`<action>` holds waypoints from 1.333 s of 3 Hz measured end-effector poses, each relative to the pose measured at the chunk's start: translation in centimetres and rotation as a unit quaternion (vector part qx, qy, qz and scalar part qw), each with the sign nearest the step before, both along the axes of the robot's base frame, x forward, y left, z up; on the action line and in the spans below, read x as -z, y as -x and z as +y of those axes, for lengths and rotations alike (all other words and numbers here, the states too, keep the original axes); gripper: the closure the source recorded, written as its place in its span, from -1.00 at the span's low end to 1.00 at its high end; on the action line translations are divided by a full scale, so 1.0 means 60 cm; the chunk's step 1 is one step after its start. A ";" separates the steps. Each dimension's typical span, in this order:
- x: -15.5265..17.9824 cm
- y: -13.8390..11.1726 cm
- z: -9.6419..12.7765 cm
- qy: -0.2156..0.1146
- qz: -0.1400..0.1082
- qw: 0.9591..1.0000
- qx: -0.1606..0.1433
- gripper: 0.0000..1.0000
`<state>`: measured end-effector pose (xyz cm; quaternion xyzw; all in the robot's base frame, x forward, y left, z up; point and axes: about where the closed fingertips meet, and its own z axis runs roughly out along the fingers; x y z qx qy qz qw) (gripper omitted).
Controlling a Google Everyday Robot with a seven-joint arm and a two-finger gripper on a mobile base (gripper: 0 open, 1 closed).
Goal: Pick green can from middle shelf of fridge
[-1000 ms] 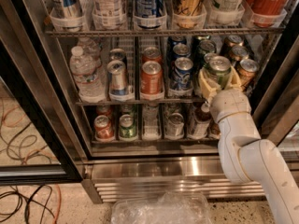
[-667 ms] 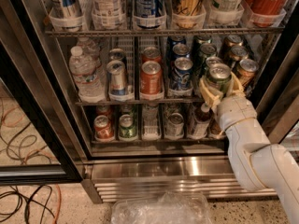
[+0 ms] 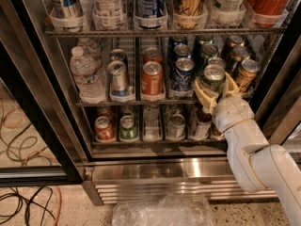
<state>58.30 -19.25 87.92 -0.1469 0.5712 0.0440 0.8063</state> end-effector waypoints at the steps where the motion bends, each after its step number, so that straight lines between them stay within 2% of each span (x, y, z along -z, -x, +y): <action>1: -0.007 0.011 0.009 0.003 -0.002 1.000 -0.022 1.00; 2: 0.007 0.060 0.023 0.012 0.014 0.998 -0.066 1.00; 3: 0.041 0.127 0.029 0.023 0.045 0.994 -0.094 1.00; 4: 0.054 0.155 0.028 0.016 0.061 0.991 -0.120 1.00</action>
Offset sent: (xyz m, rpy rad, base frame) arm -0.0849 0.0206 -0.0169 -0.0634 0.0773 0.2535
